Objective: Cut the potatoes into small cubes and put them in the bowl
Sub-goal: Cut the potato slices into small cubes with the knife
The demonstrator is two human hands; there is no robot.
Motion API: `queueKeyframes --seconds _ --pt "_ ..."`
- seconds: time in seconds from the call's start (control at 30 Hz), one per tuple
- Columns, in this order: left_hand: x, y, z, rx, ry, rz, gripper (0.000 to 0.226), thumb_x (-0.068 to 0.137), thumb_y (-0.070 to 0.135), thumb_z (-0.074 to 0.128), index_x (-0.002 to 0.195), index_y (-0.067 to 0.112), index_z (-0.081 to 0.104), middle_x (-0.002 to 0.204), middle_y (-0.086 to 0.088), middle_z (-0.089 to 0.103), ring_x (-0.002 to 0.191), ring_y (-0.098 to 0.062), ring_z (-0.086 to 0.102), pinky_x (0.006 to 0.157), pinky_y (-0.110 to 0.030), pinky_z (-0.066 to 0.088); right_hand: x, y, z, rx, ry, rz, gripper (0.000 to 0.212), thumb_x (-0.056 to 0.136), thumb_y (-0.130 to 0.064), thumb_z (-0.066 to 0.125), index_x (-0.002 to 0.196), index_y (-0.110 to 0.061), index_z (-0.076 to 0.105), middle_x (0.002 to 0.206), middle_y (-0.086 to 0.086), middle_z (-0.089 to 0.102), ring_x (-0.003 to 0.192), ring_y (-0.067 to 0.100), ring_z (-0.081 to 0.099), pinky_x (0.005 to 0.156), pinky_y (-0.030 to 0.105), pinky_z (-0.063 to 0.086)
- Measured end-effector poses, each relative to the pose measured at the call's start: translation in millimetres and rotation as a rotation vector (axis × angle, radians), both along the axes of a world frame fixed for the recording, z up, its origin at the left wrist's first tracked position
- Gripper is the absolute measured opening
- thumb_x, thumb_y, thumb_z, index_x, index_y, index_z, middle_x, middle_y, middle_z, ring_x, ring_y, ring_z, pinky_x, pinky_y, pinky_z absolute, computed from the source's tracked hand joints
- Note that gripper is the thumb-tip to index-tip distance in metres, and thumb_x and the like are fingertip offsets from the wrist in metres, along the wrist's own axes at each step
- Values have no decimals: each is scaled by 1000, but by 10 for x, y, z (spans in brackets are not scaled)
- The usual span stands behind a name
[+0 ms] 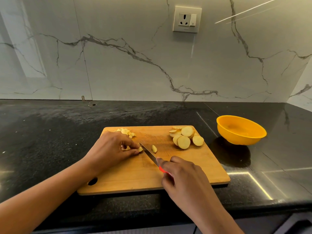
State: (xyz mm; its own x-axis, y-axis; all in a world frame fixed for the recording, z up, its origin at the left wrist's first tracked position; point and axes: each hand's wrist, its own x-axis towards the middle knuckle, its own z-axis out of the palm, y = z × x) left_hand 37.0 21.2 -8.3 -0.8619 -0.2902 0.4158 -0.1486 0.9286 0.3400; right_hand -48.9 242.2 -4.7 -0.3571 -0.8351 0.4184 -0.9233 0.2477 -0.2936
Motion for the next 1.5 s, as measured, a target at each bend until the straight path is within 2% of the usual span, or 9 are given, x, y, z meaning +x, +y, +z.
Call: queueKeyframes --seconds 0.17,0.43,0.63,0.77,0.9,1.13,1.27,1.4,1.5 --pt "-9 5 -8 20 22 -16 18 76 39 71 93 33 74 85 14 68 79 -3 56 67 -27 51 -13 -34 27 37 42 -2 47 98 -31 42 144 -36 34 91 -15 40 86 8 49 61 18 32" --pt "-19 23 -19 35 33 -10 15 77 34 72 92 30 74 84 18 63 81 -3 53 67 -26 48 -19 -228 180 194 62 40 44 97 -26 46 141 -25 42 103 -5 50 87 6 41 63 20 30" --pt "4 39 -2 68 15 20 16 77 36 71 92 31 73 81 26 55 82 -2 53 71 -23 48 23 120 255 232 68 21 47 97 -30 44 143 -34 36 78 -14 34 76 5 38 57 18 30" --pt "21 48 32 121 29 40 13 74 37 74 86 34 72 79 26 57 80 0 55 69 -18 47 11 39 271 108 19 -6 48 97 -31 46 143 -36 36 90 -15 41 83 5 46 64 16 36" --pt "26 61 33 130 27 40 14 75 34 74 89 33 73 80 25 60 80 1 56 70 -18 48 45 -64 187 49 -18 -10 48 96 -30 47 142 -35 38 94 -14 48 85 6 49 68 20 42" --pt "14 48 6 99 23 62 16 76 36 74 91 31 74 83 12 65 79 -6 55 70 -33 51 103 -145 106 66 31 -14 47 98 -29 43 144 -31 36 99 -10 47 88 7 47 66 20 35" --pt "3 58 9 85 17 68 17 76 36 74 92 30 75 82 14 63 79 -3 54 70 -27 50 178 -283 108 172 109 -40 41 99 -22 43 140 -21 41 118 0 51 98 14 51 69 24 31" --pt "4 70 8 88 12 69 16 77 36 73 92 29 74 81 16 62 79 -2 53 70 -23 48 217 -249 101 241 131 -25 43 99 -18 44 141 -18 37 119 2 49 93 15 49 65 24 31" --pt "6 62 14 107 -6 69 16 77 36 73 91 29 74 82 17 63 80 -1 53 68 -17 45 235 -72 121 223 128 17 46 99 -20 42 145 -20 33 116 -2 50 84 9 40 62 20 30"
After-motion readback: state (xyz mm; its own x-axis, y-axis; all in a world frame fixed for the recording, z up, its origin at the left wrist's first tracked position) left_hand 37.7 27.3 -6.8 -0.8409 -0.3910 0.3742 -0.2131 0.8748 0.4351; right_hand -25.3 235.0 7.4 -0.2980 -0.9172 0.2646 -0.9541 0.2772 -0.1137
